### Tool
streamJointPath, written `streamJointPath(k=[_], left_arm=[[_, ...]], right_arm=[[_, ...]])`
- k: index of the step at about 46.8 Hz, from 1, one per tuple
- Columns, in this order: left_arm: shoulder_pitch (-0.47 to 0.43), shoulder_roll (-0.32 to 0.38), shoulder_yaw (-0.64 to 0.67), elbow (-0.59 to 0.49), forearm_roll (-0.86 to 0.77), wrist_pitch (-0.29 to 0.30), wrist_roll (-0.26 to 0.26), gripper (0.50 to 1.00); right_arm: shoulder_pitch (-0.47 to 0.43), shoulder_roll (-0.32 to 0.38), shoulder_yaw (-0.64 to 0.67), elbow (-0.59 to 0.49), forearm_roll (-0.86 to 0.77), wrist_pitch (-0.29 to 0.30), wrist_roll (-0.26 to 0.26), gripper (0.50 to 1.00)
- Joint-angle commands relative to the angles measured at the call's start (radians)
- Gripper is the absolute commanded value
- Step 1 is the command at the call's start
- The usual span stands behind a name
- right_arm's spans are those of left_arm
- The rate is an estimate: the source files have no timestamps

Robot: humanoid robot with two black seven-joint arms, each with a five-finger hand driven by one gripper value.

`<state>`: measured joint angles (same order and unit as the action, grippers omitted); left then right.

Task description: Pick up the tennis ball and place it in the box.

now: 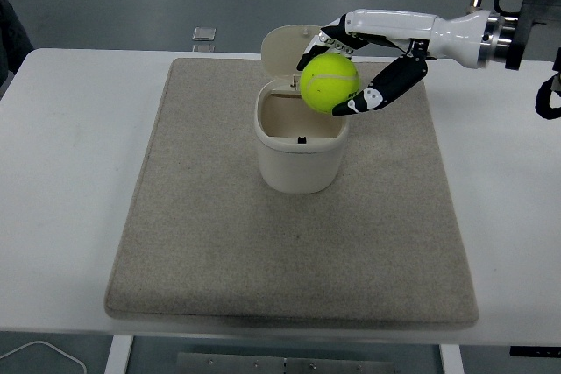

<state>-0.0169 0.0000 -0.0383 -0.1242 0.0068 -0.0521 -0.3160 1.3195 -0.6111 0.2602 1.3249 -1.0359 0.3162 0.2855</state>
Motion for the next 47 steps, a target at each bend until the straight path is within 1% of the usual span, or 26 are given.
streamJointPath(k=[1,5,11,16,37,47], left_arm=[[0.000,0.000,0.000,0.000,-0.001,0.000,0.000,0.992],[0.000,0.000,0.000,0.000,0.001,0.000,0.000,0.992],[0.000,0.000,0.000,0.000,-0.001,0.000,0.000,0.992],[0.000,0.000,0.000,0.000,0.001,0.000,0.000,0.992],[0.000,0.000,0.000,0.000,0.001,0.000,0.000,0.992],[0.000,0.000,0.000,0.000,0.001,0.000,0.000,0.992]], right_arm=[[0.001,0.022,-0.009,-0.018,-0.006,-0.006,-0.017,0.500],[0.003,0.036,-0.018,-0.023,-0.009,-0.022,-0.025,0.500],[0.003,0.048,-0.022,-0.024,-0.010,-0.028,-0.026,0.500],[0.003,0.059,-0.025,-0.024,-0.012,-0.046,-0.026,0.500],[-0.003,0.068,-0.039,-0.036,-0.026,-0.048,-0.026,0.500],[-0.003,0.088,-0.079,-0.050,-0.041,-0.074,-0.026,0.500]])
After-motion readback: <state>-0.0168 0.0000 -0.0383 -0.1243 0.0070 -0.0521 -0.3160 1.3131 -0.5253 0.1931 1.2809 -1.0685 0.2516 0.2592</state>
